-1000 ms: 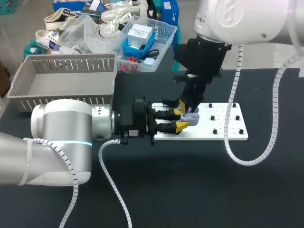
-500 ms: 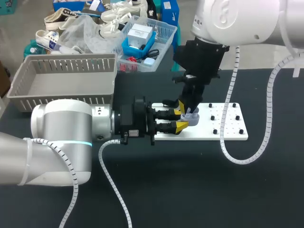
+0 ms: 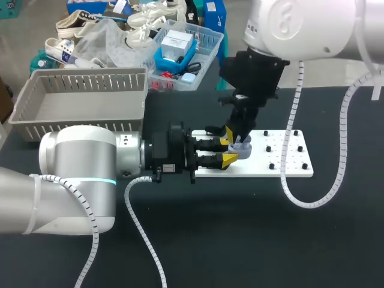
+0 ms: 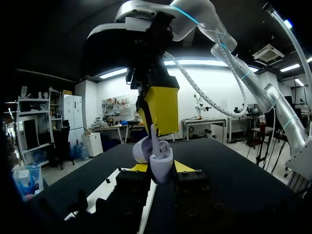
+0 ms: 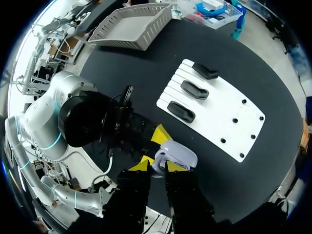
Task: Pick up each earbud case from the left stands, insert the matching earbuds, close the lid, and place the case in the box.
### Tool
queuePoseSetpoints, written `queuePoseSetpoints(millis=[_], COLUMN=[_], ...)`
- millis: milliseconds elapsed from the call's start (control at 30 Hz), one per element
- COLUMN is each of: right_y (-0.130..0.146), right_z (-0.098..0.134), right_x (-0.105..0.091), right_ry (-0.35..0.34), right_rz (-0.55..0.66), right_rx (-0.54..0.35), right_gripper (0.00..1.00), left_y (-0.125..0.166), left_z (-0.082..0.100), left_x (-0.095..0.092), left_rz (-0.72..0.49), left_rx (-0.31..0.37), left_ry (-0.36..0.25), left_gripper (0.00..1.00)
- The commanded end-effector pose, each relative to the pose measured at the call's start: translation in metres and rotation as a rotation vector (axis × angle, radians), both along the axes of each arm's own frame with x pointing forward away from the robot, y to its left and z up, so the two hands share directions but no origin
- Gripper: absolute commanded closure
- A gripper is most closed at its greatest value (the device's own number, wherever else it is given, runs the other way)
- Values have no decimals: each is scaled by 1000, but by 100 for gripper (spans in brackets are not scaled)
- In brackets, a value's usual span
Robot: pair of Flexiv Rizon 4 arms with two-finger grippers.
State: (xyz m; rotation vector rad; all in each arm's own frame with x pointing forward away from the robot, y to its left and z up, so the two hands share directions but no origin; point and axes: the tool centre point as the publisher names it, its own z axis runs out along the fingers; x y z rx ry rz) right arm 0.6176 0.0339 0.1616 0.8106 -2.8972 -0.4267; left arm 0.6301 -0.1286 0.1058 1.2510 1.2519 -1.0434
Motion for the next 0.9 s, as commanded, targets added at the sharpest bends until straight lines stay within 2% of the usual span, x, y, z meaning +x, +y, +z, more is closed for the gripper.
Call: queuePoseSetpoints(millis=[33, 900], right_y=[-3, -2], right_z=[-1, -4], right_x=[-5, -2], right_ry=[-9, -23], right_rz=[-6, -16], right_rx=[2, 11], right_gripper=[100, 100], left_y=[-1, -1], left_z=[0, 0], left_x=[-1, -1], left_rz=[5, 5], left_rx=[-1, -1], left_ry=[-2, -2], left_gripper=[100, 100])
